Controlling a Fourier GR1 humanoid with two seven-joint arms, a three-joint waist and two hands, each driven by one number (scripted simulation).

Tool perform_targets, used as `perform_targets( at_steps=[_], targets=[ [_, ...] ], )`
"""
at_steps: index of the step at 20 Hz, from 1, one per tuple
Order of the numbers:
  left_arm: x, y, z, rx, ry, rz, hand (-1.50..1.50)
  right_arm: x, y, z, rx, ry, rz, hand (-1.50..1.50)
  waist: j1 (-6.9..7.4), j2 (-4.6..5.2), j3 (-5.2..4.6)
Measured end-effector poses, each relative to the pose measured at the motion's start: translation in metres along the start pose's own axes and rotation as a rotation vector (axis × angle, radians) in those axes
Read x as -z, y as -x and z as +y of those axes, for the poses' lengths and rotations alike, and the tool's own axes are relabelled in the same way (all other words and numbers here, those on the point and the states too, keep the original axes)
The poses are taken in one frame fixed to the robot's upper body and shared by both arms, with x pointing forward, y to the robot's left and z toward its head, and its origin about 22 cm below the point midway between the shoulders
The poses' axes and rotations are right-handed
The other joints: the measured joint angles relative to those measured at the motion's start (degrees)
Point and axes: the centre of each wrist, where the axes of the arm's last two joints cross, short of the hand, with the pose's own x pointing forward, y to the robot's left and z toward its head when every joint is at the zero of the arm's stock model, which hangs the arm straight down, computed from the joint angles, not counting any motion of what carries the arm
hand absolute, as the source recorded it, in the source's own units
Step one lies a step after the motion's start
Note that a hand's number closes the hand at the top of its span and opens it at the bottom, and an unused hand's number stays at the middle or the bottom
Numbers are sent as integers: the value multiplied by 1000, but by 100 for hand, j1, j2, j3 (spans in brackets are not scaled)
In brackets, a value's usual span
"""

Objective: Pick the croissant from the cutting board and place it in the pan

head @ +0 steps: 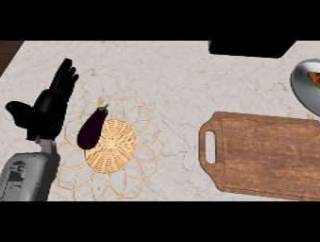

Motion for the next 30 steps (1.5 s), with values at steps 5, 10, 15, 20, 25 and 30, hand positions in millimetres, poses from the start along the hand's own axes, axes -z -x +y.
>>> perform_targets(
  at_steps=[5,10,15,20,25,30],
  targets=[
    [2,0,0,-2,0,2,0,-6,9,10,115,-153,36,-150,14,17,6],
    [1,1,3,-1,1,7,0,-8,14,11,200,-142,1,-150,2,13,11],
    [-1,6,11,-2,-16,16,0,-9,22,5,363,-44,-53,-150,-116,-36,4],
    [-2,10,11,2,-38,34,0,-19,53,-8,541,-46,-74,-150,-276,-100,-11],
    [-12,18,20,13,-51,52,0,-32,87,-31,670,-108,-124,-150,-372,-166,-29],
    [-16,19,26,18,-69,55,0,-51,125,-59,724,-138,-162,-150,-481,-219,-45]
  ],
)
